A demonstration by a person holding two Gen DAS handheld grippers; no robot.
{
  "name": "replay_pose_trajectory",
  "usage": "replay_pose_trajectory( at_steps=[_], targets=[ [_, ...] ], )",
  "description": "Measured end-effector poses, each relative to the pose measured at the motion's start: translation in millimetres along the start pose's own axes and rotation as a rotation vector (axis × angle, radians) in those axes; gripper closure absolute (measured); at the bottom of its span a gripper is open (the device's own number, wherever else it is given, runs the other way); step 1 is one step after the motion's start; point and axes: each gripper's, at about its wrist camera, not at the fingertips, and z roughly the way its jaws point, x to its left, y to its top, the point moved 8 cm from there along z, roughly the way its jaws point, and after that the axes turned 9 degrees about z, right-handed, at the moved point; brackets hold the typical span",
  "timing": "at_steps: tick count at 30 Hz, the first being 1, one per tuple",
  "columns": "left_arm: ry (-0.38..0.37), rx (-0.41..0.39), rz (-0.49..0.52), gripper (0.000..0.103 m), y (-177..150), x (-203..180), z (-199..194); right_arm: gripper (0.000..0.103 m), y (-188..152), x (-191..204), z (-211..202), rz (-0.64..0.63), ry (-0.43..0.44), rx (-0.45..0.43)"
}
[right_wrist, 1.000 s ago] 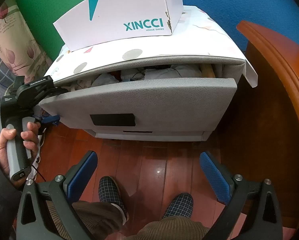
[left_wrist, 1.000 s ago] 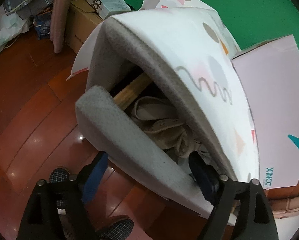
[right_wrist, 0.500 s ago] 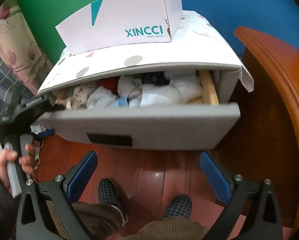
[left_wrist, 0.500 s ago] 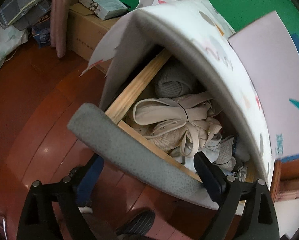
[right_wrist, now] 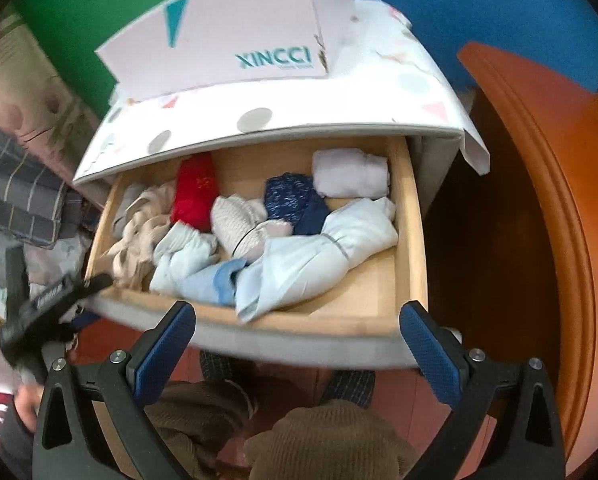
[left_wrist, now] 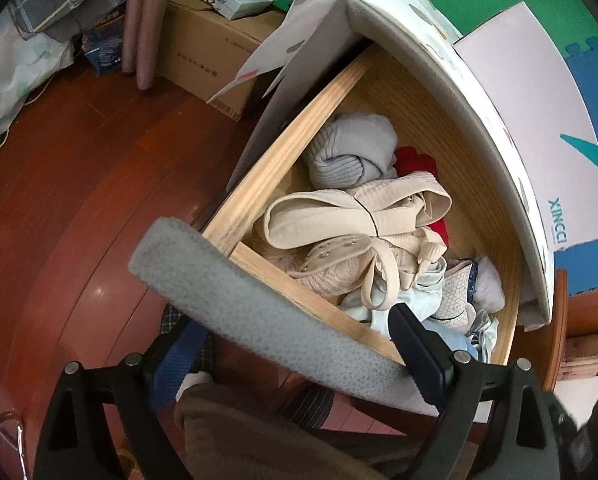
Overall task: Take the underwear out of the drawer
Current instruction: 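Hook the left gripper on the drawer front and pull it open, then grasp the beige bra with the left gripper while the right grasps the light blue bundle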
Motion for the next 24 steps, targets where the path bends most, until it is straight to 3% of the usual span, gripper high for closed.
replay_pose_trajectory(
  at_steps=[11,16,24],
  targets=[
    [0.003,0.018,0.017,0.008,-16.8,7.1,-8.1,0.010,3.0,-11.7,40.9,0.147,-0.042,0.169],
    [0.033,0.017,0.033,0.009,-20.8,-1.0,-14.5,0.025,3.8,-17.4,62.8,0.227,-0.051,0.239],
    [0.102,0.003,0.087,0.009,-30.4,-12.9,-28.6,0.034,-0.7,-32.0,100.6,0.373,-0.084,0.315]
  ],
)
